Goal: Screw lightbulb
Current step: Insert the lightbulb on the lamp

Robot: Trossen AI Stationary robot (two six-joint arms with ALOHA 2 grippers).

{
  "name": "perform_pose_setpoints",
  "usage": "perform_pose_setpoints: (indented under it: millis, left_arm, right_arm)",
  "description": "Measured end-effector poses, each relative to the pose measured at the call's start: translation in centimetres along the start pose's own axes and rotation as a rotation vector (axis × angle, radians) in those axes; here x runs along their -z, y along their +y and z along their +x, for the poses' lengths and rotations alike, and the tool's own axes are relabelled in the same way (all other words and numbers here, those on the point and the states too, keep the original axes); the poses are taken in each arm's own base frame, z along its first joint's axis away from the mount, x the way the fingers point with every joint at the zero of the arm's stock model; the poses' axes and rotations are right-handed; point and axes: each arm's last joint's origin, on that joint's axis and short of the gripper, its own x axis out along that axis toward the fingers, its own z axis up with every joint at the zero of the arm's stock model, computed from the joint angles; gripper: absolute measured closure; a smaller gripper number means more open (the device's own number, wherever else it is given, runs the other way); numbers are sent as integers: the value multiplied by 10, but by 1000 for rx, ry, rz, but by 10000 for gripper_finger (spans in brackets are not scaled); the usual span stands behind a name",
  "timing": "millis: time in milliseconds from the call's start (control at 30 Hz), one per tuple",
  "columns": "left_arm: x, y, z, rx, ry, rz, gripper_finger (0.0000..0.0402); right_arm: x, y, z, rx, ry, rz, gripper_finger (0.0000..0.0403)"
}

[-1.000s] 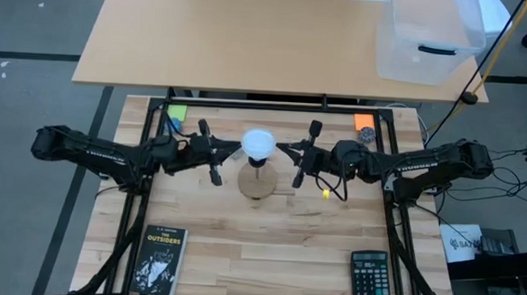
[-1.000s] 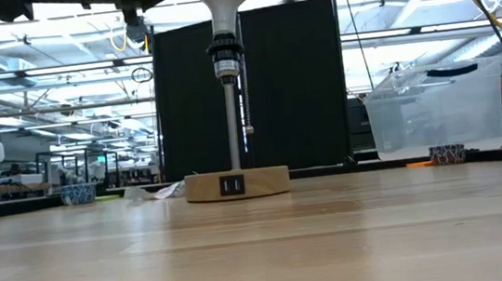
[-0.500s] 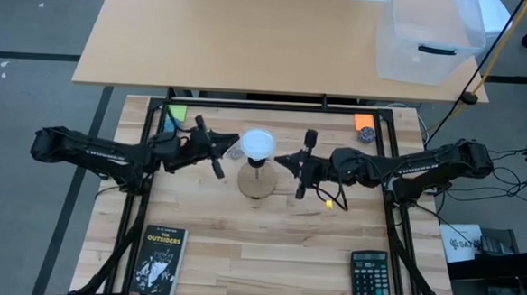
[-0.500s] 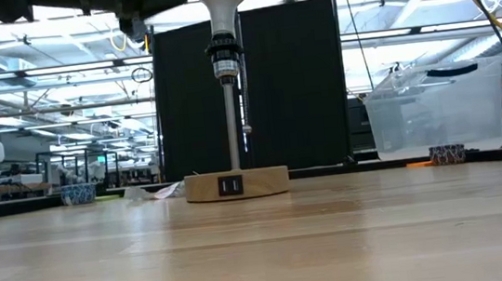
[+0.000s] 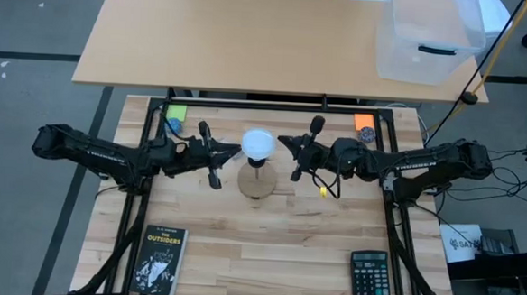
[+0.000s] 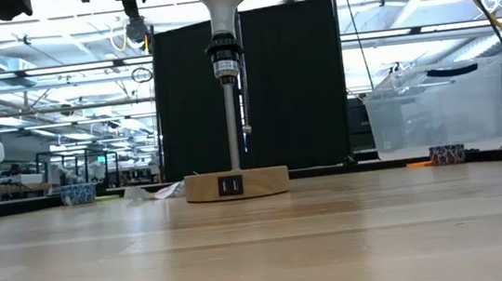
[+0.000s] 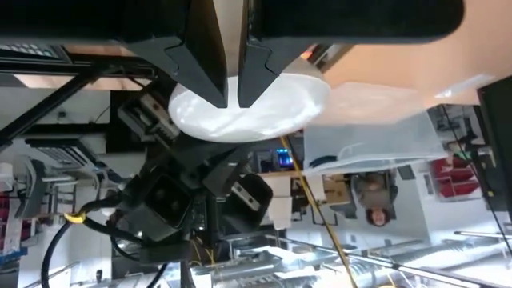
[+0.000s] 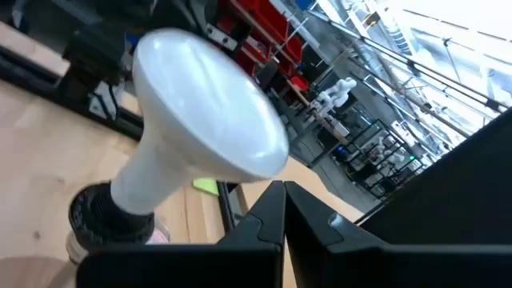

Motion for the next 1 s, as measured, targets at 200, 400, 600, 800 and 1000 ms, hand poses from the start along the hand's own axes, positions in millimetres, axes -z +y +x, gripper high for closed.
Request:
perform_pose_setpoints:
  millis: [200,400,600,800,1000]
  left_arm:
    - [5,3,4,-16,15,0,365]
    - [6,3,4,-22,30,-8,365]
    - [9,5,4,-90,69,-3,365]
    - [12,11,4,-185,97,-16,365]
    - [26,17,5,-206,197,-50,365]
  right_arm:
    - [0,6,12,-3,28,-43,403]
    - [-4,10,17,-6,43,-70,403]
    - [-10,16,12,-13,40,-99,403]
    - [-17,26,7,-64,1,-130,403]
    - [-23,36,2,-116,-33,-163,403]
